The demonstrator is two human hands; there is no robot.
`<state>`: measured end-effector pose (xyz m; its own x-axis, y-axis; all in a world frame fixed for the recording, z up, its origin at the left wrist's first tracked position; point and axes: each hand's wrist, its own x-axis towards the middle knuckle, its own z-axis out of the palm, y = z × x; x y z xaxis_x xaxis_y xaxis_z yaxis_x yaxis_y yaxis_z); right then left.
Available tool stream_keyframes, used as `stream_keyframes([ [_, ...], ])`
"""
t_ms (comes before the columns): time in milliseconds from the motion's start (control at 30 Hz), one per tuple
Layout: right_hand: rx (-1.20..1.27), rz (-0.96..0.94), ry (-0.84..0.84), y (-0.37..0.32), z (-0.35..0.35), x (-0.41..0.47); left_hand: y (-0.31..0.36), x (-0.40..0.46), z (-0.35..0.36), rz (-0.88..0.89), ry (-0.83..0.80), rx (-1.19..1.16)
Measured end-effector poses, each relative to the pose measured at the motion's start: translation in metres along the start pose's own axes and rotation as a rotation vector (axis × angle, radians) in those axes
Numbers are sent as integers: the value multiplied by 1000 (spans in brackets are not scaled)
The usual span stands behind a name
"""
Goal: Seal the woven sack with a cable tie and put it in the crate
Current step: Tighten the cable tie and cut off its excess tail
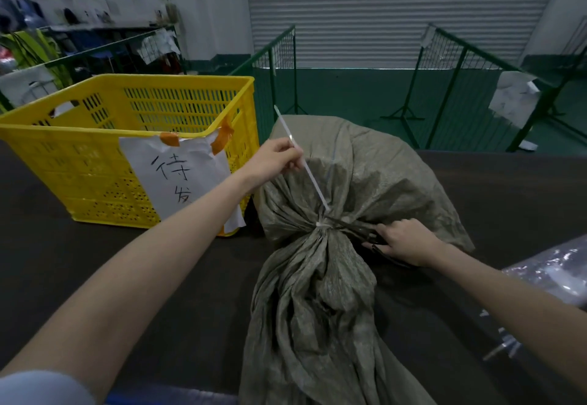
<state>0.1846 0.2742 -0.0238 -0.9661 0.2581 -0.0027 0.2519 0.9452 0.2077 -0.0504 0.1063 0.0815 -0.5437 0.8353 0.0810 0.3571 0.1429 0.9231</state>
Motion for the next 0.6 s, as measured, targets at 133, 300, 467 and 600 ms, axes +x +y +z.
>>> stream_keyframes([
  [133, 216, 177, 109, -3, 24, -31, -18, -6, 15, -121, 27, -130],
  [300, 331, 444, 94, -5, 56, -73, -45, -19, 43, -156, -122, -14],
  [467, 242, 567, -99, 5, 78, -110, -53, -29, 76, -81, -138, -13],
  [600, 163, 591, -231, 18, 91, -128, -64, -31, 94, 16, -104, -43],
])
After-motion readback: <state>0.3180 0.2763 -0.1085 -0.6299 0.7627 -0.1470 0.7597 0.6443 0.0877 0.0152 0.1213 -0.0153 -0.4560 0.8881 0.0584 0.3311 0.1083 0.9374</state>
